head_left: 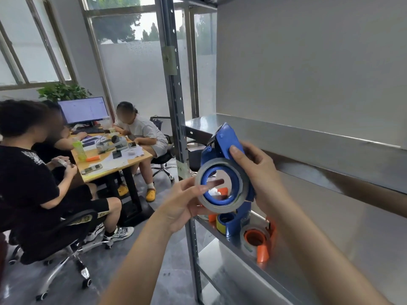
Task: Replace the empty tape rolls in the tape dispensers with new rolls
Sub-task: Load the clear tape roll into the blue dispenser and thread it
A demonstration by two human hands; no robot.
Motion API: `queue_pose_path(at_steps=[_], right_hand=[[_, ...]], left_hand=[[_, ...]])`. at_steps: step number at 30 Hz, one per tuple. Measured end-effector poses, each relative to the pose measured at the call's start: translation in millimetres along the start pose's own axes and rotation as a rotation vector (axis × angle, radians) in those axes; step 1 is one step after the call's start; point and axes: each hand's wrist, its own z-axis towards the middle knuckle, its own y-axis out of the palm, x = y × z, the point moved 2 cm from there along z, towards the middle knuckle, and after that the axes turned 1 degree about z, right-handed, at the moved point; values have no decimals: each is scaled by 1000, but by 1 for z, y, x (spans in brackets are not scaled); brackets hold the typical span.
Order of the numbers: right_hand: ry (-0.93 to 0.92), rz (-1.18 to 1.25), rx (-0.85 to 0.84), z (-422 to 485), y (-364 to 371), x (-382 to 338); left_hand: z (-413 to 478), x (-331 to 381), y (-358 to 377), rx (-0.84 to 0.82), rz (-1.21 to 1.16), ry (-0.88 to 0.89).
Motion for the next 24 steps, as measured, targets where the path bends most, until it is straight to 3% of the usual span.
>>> queue_pose_path(at_steps=[4,6,13,18,22,24], right_hand=[[26,-34,-232,-6,-14,8],[25,-60,-254,-10,-21,15],[21,-85,-151,-28,-37,37],[123,-77,-84,-46,-49,61],[252,70,-53,-66,-67,78],[260,9,3,-73,-80,84]], left_hand=[[5,-7,-3,-88,-102,-13],[8,-11,-3,-130,-106,-45],[16,-32,-4,-177,5,-186],[19,-64,-7,-171,-18,-292],[25,-90,2,-182,-69,-358],[31,-104,12,-176,-80,-394]])
